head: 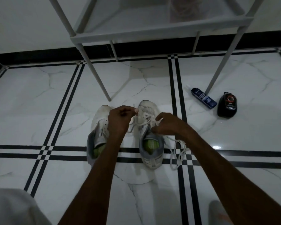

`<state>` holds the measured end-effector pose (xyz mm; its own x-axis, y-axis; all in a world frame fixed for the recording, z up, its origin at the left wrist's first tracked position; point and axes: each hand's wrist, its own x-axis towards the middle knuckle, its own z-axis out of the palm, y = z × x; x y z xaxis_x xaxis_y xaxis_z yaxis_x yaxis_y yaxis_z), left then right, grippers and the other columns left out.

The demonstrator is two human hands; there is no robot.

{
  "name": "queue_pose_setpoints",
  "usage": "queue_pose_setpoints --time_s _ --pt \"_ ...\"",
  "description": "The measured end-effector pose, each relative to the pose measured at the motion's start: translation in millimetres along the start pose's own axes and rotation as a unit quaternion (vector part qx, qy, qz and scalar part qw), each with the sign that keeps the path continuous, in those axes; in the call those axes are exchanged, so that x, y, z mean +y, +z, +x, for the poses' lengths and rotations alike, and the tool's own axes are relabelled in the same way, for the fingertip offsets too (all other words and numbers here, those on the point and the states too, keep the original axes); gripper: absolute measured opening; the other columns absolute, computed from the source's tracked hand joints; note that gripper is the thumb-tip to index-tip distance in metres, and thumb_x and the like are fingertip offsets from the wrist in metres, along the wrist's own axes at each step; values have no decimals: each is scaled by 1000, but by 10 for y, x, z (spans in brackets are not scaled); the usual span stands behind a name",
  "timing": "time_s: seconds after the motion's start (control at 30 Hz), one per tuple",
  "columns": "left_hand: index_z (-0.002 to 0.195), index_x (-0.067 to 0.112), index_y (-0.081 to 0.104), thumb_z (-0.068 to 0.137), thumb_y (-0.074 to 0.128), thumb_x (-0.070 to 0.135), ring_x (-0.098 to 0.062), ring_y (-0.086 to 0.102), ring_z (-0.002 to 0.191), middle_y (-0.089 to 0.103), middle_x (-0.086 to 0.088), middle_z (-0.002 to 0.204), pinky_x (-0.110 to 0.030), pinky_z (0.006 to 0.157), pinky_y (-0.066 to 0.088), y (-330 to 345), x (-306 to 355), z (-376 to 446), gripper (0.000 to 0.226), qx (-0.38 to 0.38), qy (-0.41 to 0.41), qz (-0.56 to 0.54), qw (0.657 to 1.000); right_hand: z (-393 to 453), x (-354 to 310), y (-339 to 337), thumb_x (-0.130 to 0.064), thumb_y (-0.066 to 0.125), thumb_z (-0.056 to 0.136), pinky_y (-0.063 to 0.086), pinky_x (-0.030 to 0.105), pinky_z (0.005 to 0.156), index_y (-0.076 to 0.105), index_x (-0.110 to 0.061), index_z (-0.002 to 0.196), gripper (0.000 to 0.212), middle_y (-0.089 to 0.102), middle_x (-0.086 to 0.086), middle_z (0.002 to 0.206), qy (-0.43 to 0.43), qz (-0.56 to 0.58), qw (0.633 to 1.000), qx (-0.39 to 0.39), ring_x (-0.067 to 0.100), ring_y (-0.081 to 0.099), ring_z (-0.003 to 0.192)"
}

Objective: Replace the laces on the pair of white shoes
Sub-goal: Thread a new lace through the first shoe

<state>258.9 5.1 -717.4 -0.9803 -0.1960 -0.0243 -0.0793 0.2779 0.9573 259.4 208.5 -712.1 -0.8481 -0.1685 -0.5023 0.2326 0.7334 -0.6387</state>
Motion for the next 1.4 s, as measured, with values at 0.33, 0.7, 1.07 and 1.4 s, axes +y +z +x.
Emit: queue_pose_setpoints --time_s 0.33,0.7,1.07,1.4 --pt "89 16 83 85 81 23 -10 73 79 79 -2 87 -31 79 59 194 -152 -30 8 -125 66 188 972 -68 65 419 -31 64 89 39 28 62 57 -20 73 20 58 -1 76 -111 -90 973 182 20 59 72" --pt "83 15 77 84 76 13 3 59 68 73 1 81 -7 68 41 348 -242 -117 2 -116 83 209 967 5 210 190 -4 66 89 61 34 76 74 -7 94 11 72 14 91 39 307 949 56 23 68 84" --pt "87 16 77 81 74 32 -14 66 83 71 0 90 -34 71 57 449 -307 -207 17 -60 73 250 964 46 220 147 6 63 87 60 28 78 70 5 109 23 71 14 102 105 424 900 3 17 67 84" --pt "83 18 77 78 75 27 -15 68 84 74 2 86 -35 71 57 478 -279 -274 11 -52 59 241 967 49 303 146 -1 68 85 60 30 72 71 -3 110 25 73 17 111 151 489 859 -29 21 70 96"
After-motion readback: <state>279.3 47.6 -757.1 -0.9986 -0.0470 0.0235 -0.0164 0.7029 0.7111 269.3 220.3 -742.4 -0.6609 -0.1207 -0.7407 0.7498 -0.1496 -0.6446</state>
